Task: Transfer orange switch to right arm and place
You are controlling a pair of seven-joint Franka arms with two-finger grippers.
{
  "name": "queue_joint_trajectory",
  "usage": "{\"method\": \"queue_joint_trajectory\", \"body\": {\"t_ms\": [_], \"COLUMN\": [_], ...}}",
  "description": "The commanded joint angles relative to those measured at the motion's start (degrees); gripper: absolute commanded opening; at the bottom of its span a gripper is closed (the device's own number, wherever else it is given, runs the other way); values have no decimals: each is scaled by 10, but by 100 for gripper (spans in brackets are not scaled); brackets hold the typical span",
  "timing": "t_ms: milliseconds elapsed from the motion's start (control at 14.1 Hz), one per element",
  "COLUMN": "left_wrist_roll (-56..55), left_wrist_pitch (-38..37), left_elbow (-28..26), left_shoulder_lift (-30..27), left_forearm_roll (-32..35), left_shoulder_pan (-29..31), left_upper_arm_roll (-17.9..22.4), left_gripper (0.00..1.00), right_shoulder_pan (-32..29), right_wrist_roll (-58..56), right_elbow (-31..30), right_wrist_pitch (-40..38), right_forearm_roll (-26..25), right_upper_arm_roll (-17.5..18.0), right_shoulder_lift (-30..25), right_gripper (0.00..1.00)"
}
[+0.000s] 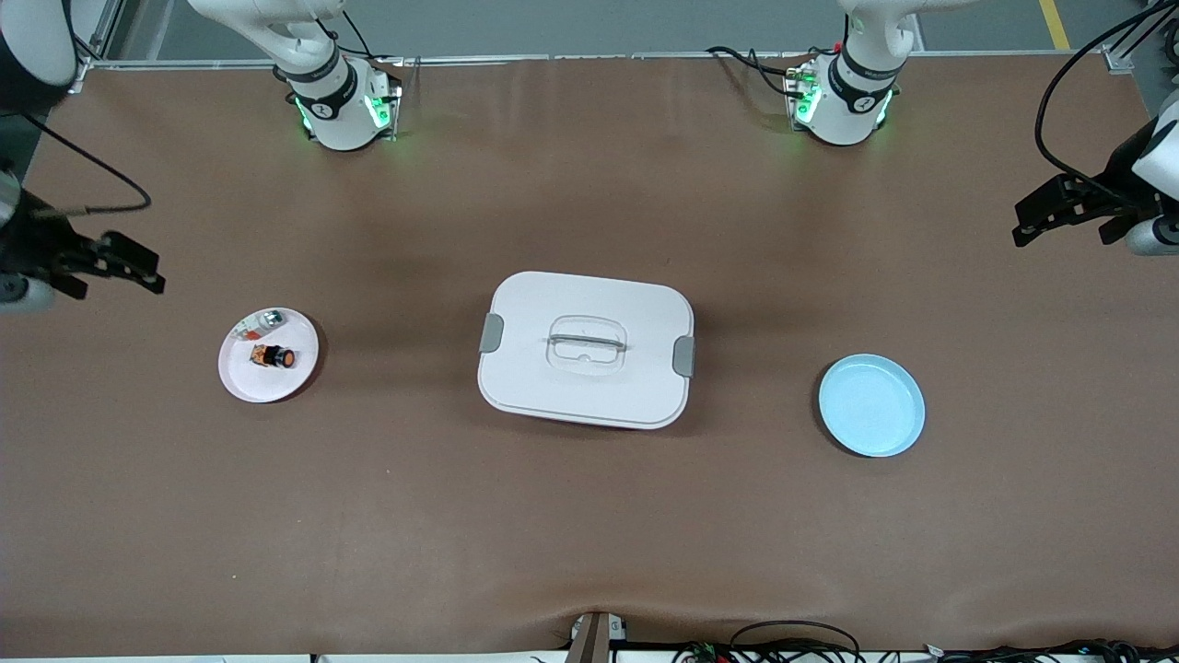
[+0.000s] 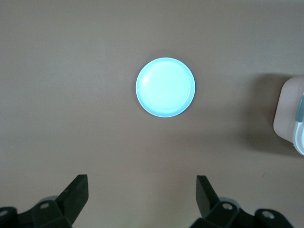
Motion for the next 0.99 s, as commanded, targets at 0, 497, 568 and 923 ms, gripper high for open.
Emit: {"method": "queue_joint_trajectory", "body": {"t_ms": [0,497,568,923], "left_wrist_roll": [-4,-5,-6,-6], "left_wrist_pitch": [0,-1,-1,-3], "left_elbow": [10,10,10,10], "left_shoulder_lift": [1,1,1,0], "left_forearm_roll": [3,2,2,2], "left_shoulder_pan": [2,-2,-2,-2], "left_upper_arm_roll": [-2,-4,-5,-8], "left_gripper": [100,100,100,100], "right_shoulder_pan": [2,0,0,-2], "right_wrist_roll": [1,43,43,37], "right_elbow": [-73,-127,-117,-56], "right_wrist_pitch": [6,5,6,4], "right_forearm_roll": [-10,-9,-9,-9], "right_upper_arm_roll": [1,-1,-1,-3], "right_shoulder_lift": [-87,-163,-160,-114], "right_gripper": [100,100,100,100]}}
